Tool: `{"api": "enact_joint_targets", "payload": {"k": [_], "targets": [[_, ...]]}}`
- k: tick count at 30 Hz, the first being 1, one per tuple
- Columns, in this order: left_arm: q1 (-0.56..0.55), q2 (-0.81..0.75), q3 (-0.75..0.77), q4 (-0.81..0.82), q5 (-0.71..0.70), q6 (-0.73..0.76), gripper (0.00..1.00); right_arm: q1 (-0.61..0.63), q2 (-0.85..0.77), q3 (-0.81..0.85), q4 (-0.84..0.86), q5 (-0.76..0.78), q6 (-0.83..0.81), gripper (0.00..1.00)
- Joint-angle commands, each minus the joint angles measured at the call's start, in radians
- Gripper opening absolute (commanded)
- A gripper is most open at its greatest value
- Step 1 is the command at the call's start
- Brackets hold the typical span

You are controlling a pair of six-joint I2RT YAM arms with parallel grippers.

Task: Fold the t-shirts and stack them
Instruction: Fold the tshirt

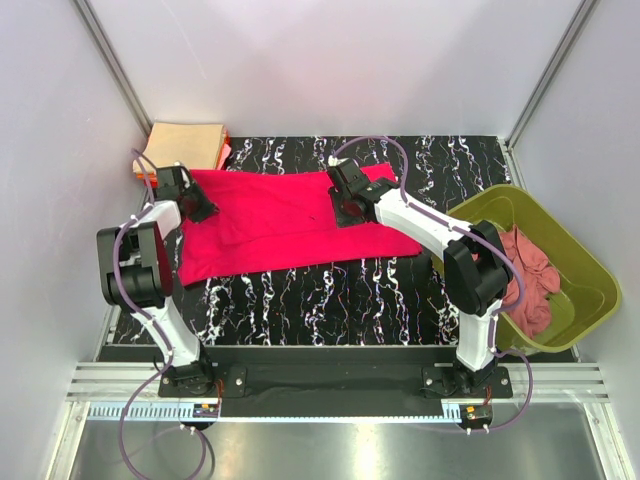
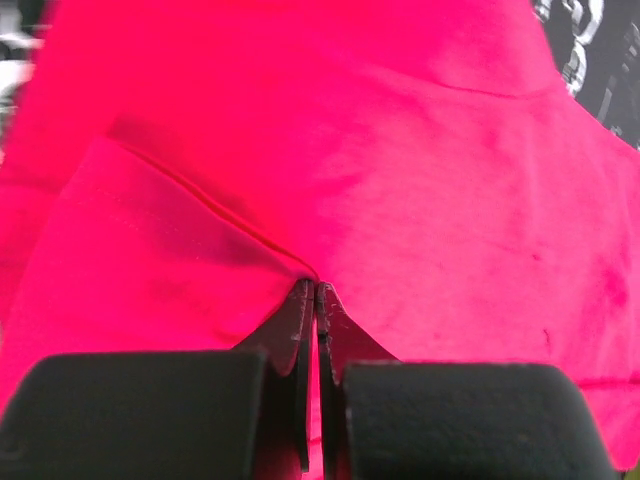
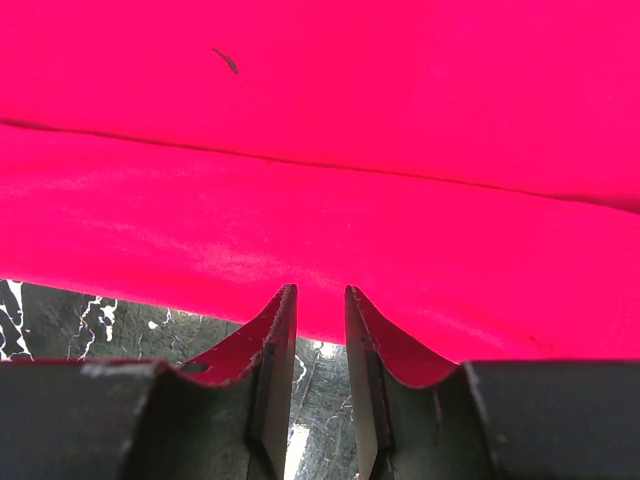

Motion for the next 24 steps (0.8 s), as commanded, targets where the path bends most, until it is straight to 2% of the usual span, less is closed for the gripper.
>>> {"api": "enact_joint_targets", "payload": {"k": [1,18,24], "targets": [[-0.016,-0.005,0.056,0.085,0.049,0.032,0.0,-0.001,-0.038,0.001,0.038,0.02,-0.016,0.33],[-0.074,0.043,0.134,0.109,0.108,0.147,0.0,-0.001,-0.039,0.007,0.042,0.031,-0.024,0.34],[-0.091,0.092,0.191,0.033,0.088,0.165,0.0,-0.001,-0.041,0.001,0.042,0.029,-0.027,0.34]]}}
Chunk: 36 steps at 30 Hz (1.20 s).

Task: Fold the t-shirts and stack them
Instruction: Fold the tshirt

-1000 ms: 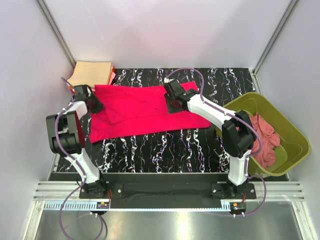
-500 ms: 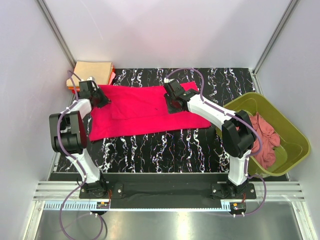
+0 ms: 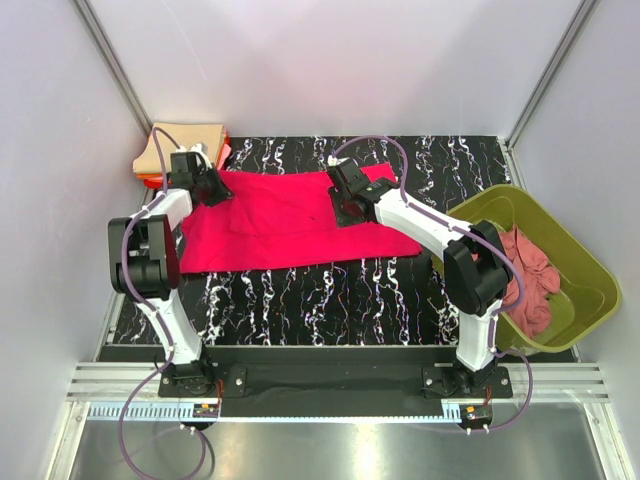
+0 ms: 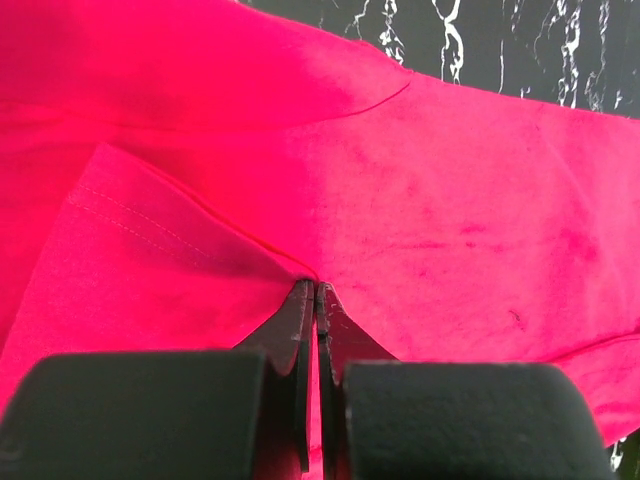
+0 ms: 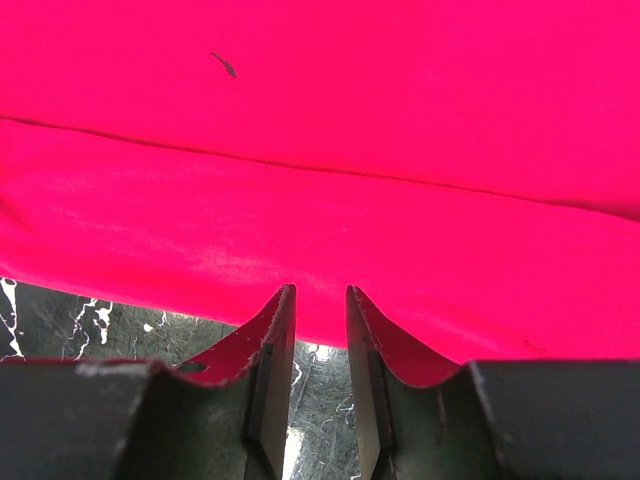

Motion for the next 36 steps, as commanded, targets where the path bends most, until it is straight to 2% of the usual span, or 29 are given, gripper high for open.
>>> {"api": "enact_joint_targets", "payload": {"k": [1,18,20,21,22,24,25,26,28,31,36], "targets": [[-0.005,0.029,0.069,-0.019,0.008,0.036,0.0,-0.001,-0.044,-0.001,0.036,0.023,-0.013,0.34],[-0.017,0.111,0.169,-0.076,0.065,0.076,0.0,-0.001,-0.05,0.001,0.035,0.024,-0.016,0.34],[-0.018,0.112,0.186,-0.094,0.063,0.095,0.08,-0.001,-0.048,-0.001,0.035,0.021,-0.016,0.34],[-0.022,0.112,0.196,-0.108,0.06,0.102,0.15,-0.001,-0.048,0.001,0.036,0.021,-0.016,0.35],[-0.022,0.112,0.227,-0.159,0.047,0.108,0.25,-0.001,-0.05,0.001,0.035,0.018,-0.014,0.35],[-0.025,0.089,0.247,-0.223,0.011,0.116,0.27,-0.003,-0.053,-0.001,0.036,0.016,-0.014,0.35],[-0.023,0.071,0.244,-0.284,-0.081,0.106,0.29,-0.001,-0.051,0.001,0.036,0.012,-0.01,0.35],[-0.022,0.027,0.236,-0.315,-0.134,0.081,0.37,-0.001,-0.053,0.001,0.036,0.01,-0.008,0.35],[-0.018,-0.024,0.197,-0.385,-0.266,0.071,0.38,0.0,-0.05,0.002,0.035,-0.008,-0.002,0.35],[0.004,-0.136,0.093,-0.436,-0.383,0.011,0.37,-0.001,-0.041,-0.001,0.035,-0.037,0.013,0.35],[0.142,-0.328,-0.125,-0.418,-0.421,-0.119,0.37,-0.001,-0.025,-0.009,0.035,-0.079,0.027,0.35]]}}
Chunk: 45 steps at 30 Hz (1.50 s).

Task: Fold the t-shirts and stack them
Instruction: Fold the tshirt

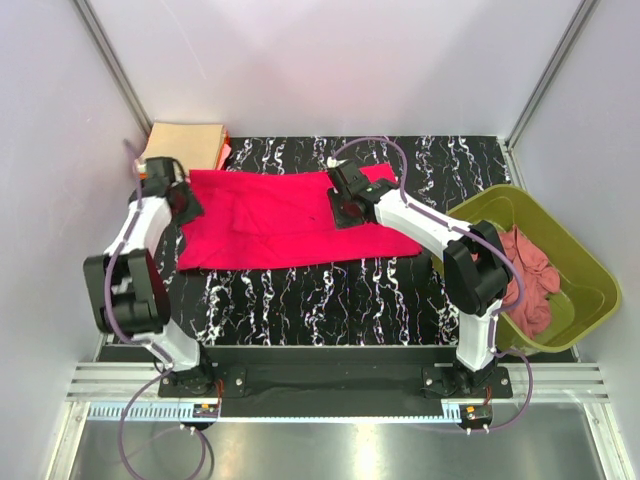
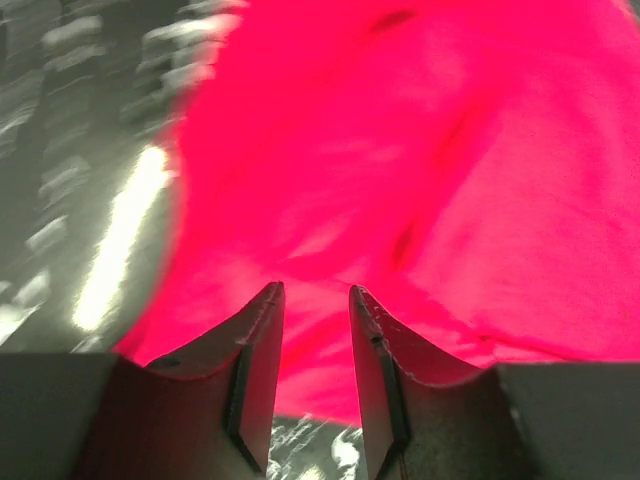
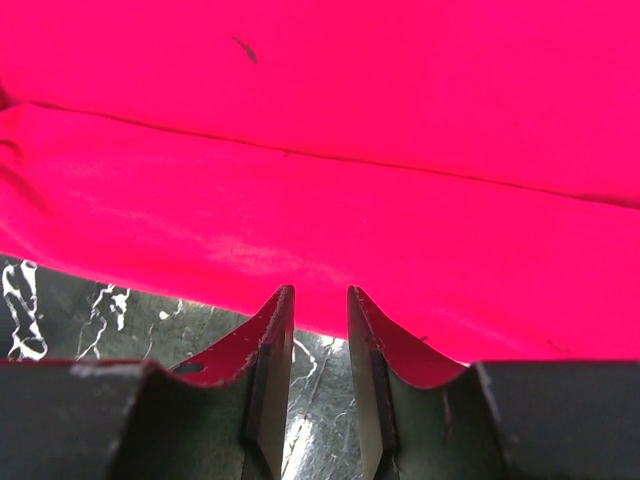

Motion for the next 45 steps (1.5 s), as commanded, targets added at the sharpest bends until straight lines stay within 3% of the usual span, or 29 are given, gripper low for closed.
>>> {"api": "enact_joint_targets", "payload": {"k": [1,5,12,23,26,30,33,41,45], "targets": [[0.103,-0.108,-0.146,-0.012,-0.096,-0.112,0.37,-0.001,-0.017,0.0,0.032,-0.051,0.016,0.35],[0.226,-0.203,-0.29,0.064,-0.025,-0.196,0.36,-0.001,0.003,0.006,0.037,-0.066,0.016,0.35],[0.269,-0.234,-0.424,0.207,0.107,-0.247,0.39,-0.001,0.137,0.098,0.039,-0.092,0.014,0.34],[0.268,-0.125,-0.424,0.249,0.133,-0.247,0.42,-0.001,0.219,0.089,0.04,-0.072,0.008,0.33],[0.268,-0.12,-0.401,0.224,0.079,-0.207,0.42,-0.001,0.23,0.07,0.037,-0.051,0.016,0.33],[0.268,-0.093,-0.358,0.178,0.049,-0.169,0.24,-0.001,0.234,0.052,0.037,-0.039,0.02,0.33],[0.268,-0.073,-0.315,0.144,0.011,-0.132,0.0,0.0,0.228,0.041,0.028,-0.008,0.019,0.33],[0.228,-0.051,-0.202,0.079,-0.091,-0.038,0.01,-0.001,0.222,0.035,-0.004,0.052,0.011,0.33],[0.183,-0.031,-0.18,0.037,-0.08,-0.003,0.28,0.0,0.216,0.037,-0.006,0.041,0.008,0.33]]}}
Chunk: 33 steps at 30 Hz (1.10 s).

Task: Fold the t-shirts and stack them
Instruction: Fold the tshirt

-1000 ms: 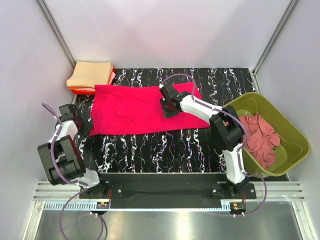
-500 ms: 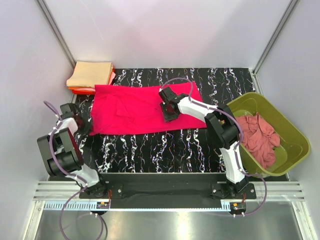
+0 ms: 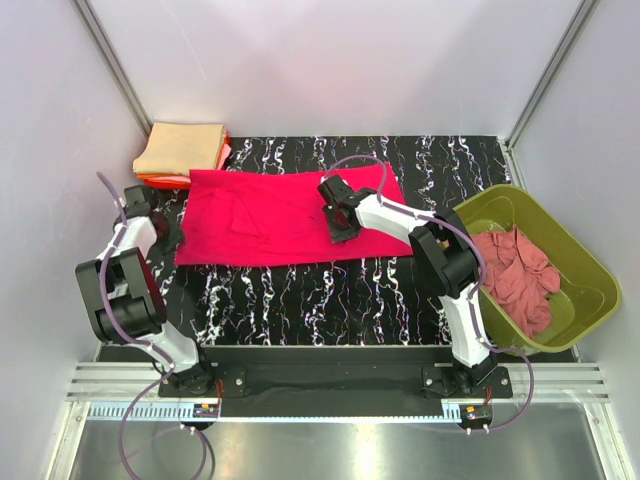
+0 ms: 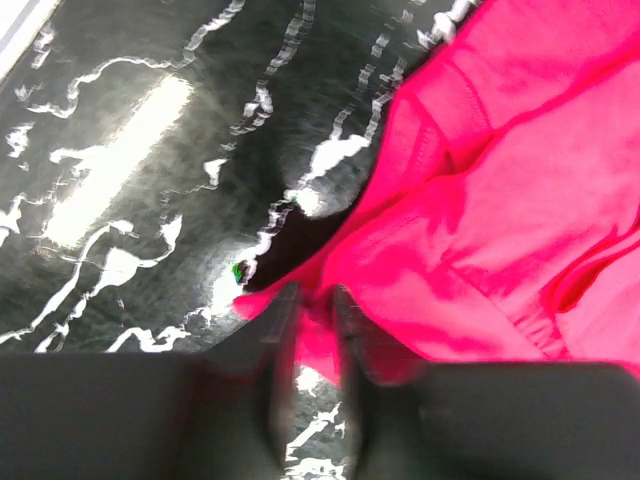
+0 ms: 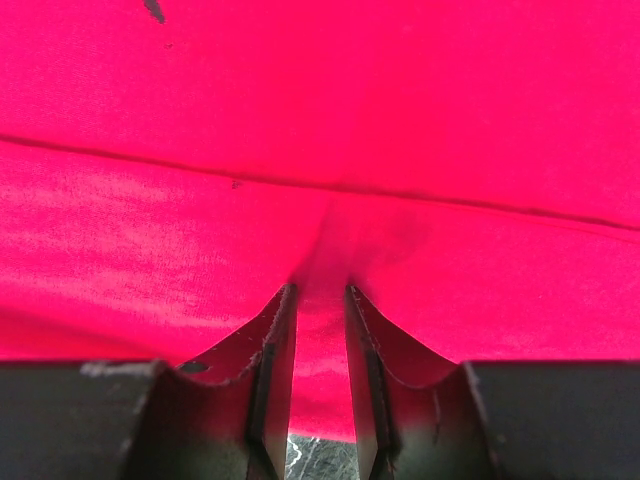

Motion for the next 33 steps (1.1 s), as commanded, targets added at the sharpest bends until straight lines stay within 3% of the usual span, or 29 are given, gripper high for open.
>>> {"api": "enact_joint_targets", "payload": {"k": [1,3,8,11,14,16,23,33], "targets": [[-0.032,0.008,0.045,-0.04,-0.048,0.057,0.33,-0.001,-0.02,-0.009,-0.024,0.039,-0.005,0.33],[-0.032,-0.013,0.056,-0.072,-0.069,0.068,0.41,-0.001,-0.028,-0.015,-0.024,0.032,-0.009,0.33],[-0.066,-0.048,0.134,-0.132,-0.089,0.103,0.43,-0.001,-0.052,-0.024,-0.023,0.018,-0.005,0.33],[-0.156,-0.052,0.174,-0.097,-0.028,0.128,0.47,-0.001,-0.068,-0.021,-0.024,0.006,-0.009,0.33],[-0.225,0.032,0.23,-0.045,0.171,0.137,0.47,-0.001,-0.089,-0.018,-0.023,-0.013,-0.014,0.33],[-0.263,0.076,0.279,-0.026,0.199,0.128,0.47,-0.001,-0.104,-0.021,-0.023,-0.011,-0.017,0.33],[-0.32,0.278,0.419,-0.017,0.169,0.099,0.47,-0.001,-0.163,-0.026,-0.02,-0.024,-0.023,0.33],[-0.354,0.372,0.435,-0.021,0.126,0.114,0.48,-0.001,-0.18,-0.023,-0.017,-0.027,-0.028,0.33]]}}
